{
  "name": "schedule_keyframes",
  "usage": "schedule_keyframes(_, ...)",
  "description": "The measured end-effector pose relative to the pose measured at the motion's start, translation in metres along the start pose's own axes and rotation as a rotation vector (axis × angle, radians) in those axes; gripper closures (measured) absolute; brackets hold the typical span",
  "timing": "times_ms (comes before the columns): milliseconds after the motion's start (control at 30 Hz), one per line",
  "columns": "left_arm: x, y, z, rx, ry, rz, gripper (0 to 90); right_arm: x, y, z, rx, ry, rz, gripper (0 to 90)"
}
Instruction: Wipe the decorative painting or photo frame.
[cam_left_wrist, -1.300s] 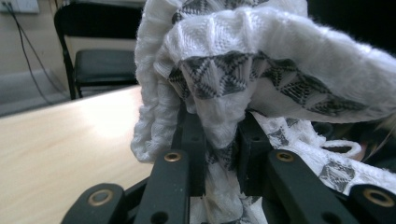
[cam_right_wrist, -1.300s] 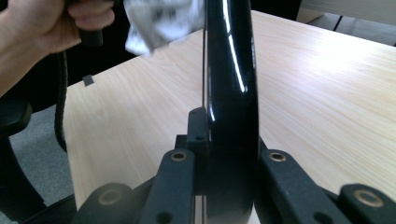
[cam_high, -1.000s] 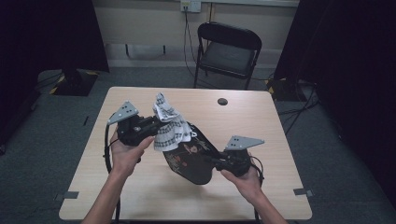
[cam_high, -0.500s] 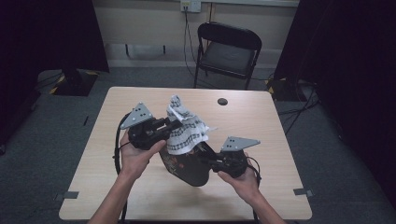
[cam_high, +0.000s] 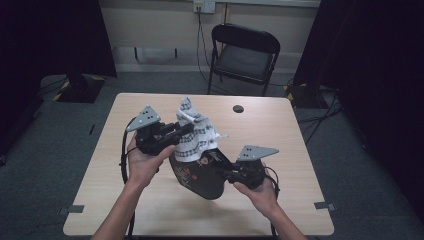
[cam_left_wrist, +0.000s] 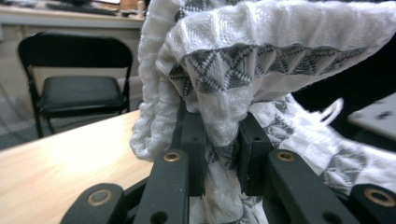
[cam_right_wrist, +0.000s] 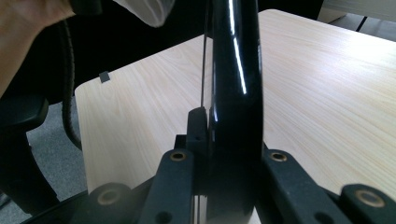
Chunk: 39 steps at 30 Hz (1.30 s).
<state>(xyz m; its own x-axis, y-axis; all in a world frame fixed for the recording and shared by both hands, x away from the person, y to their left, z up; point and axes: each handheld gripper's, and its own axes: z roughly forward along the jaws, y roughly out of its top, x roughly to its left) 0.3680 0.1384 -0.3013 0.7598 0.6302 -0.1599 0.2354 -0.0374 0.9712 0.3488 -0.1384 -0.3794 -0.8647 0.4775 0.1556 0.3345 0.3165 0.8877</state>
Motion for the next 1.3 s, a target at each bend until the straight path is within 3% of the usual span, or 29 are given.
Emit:
schedule_keyframes(33,-0.003,0.001,0.003,0.001,-0.011,0.007,76.2,0.0,0.0,0.0,0.001,0.0,0.0,80.7)
schedule_keyframes(133,-0.004,-0.002,0.012,0.013,0.02,0.022,75.7,0.0,0.0,0.001,0.001,-0.004,-0.001,80.4)
schedule_keyframes(200,0.0,-0.004,0.013,0.009,0.032,-0.004,75.5,0.0,0.0,0.001,0.001,-0.009,-0.005,80.1)
schedule_keyframes(367,0.012,-0.006,0.008,0.017,0.061,-0.02,75.7,0.0,0.0,0.001,0.001,-0.008,-0.005,80.2)
schedule_keyframes(500,0.021,-0.011,0.006,0.043,0.122,-0.014,76.5,0.0,0.0,0.001,0.0,-0.005,0.0,80.3)
schedule_keyframes(667,0.029,-0.017,0.006,0.054,0.124,-0.055,76.6,-0.001,0.0,0.001,-0.001,0.0,0.007,80.6)
schedule_keyframes(733,0.027,-0.016,0.006,0.052,0.126,-0.05,76.8,-0.002,0.0,0.001,-0.001,0.003,0.008,80.8)
schedule_keyframes(833,0.019,-0.012,0.004,0.019,0.088,-0.056,76.9,-0.003,-0.002,0.001,0.0,0.003,0.014,81.1)
schedule_keyframes(967,0.012,-0.007,0.002,0.006,0.034,-0.026,75.8,-0.002,-0.001,0.001,-0.001,-0.001,0.012,81.0)
schedule_keyframes(1067,0.013,-0.009,0.003,0.004,0.037,-0.028,76.2,-0.002,-0.001,0.001,-0.001,-0.004,0.012,81.0)
schedule_keyframes(1233,0.023,-0.013,0.001,0.031,0.087,-0.049,76.3,-0.002,-0.002,0.001,0.0,-0.004,0.009,80.8)
schedule_keyframes(1300,0.026,-0.016,0.001,0.059,0.117,-0.029,76.3,-0.002,-0.002,0.0,0.001,-0.004,0.007,80.8)
